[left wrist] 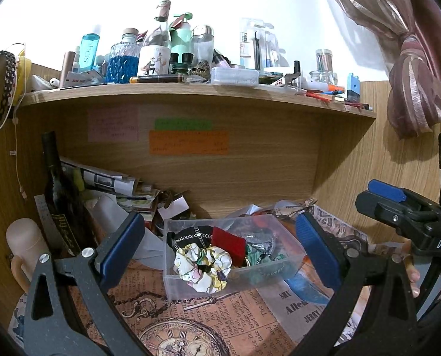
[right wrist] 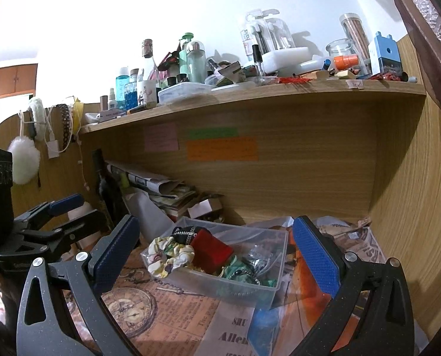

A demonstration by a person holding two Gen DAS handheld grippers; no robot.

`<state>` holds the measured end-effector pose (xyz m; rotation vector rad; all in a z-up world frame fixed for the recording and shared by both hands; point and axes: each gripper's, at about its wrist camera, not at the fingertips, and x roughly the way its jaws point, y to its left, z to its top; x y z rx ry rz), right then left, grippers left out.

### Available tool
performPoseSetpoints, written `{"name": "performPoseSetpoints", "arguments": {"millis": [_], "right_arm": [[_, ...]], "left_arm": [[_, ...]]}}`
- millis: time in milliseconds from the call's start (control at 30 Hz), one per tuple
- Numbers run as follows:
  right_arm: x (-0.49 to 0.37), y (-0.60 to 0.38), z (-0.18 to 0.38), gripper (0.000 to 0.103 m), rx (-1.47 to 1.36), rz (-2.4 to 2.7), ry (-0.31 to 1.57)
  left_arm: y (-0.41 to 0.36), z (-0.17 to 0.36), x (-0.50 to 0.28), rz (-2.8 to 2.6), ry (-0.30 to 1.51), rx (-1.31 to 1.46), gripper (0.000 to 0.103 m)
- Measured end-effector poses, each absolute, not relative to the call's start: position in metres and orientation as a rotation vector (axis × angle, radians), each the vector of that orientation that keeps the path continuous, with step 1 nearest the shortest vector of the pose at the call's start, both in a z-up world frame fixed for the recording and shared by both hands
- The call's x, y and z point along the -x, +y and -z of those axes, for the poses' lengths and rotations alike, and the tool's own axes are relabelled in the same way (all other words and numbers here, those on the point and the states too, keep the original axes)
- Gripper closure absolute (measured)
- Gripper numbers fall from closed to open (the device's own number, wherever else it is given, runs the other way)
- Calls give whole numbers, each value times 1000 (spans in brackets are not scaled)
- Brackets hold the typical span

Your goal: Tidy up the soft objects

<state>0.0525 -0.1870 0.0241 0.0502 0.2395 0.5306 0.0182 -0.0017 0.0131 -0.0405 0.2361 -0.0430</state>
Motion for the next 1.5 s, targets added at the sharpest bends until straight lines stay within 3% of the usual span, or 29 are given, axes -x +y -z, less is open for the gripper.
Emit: {"name": "performPoseSetpoints", "arguments": {"millis": [1500], "right_arm": [[-52, -182, -21, 0, -39, -542, 253]], "left_arm": [[-2, -8, -24, 56, 254, 46, 0]]}}
